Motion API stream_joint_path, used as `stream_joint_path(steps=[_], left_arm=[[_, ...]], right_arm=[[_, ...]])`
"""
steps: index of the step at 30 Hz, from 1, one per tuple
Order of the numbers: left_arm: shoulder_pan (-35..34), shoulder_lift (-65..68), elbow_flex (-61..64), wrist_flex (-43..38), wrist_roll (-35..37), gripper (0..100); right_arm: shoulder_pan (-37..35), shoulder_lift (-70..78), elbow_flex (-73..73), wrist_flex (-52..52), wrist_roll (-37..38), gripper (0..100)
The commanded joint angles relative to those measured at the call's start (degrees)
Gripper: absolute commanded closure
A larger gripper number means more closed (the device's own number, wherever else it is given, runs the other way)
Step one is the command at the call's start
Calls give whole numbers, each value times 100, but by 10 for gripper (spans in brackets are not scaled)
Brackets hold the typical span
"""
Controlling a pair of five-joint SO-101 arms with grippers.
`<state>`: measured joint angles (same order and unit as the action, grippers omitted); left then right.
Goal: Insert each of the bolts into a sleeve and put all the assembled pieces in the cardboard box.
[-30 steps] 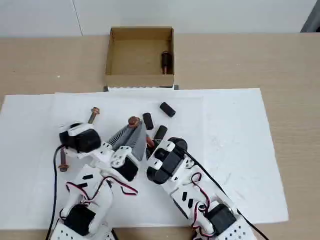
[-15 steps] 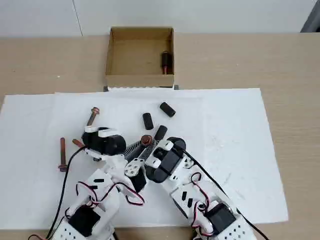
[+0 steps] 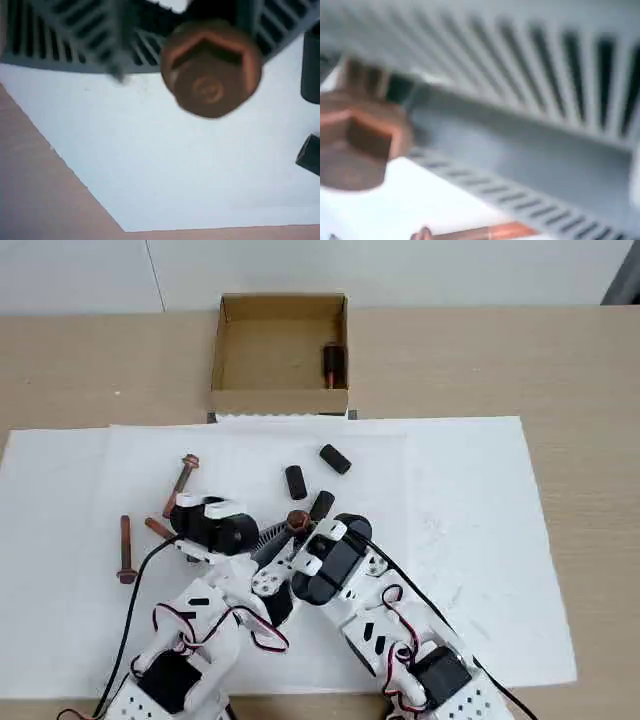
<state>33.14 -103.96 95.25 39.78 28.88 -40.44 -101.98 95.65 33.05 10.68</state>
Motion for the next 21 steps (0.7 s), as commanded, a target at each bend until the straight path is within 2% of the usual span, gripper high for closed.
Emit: stream_joint_path(steps=[1, 3, 10, 21], left_arm=[[220, -9, 40, 79, -62, 808], [211, 0, -31, 88, -193, 808], [-457, 0, -207, 88, -949, 808], [-589, 0, -690, 378, -976, 808]], right_arm=[[-48, -75, 62, -189, 44, 996], [-48, -75, 62, -189, 44, 996], [-48, -75, 79, -189, 44, 996], [-48, -75, 70, -189, 44, 996]])
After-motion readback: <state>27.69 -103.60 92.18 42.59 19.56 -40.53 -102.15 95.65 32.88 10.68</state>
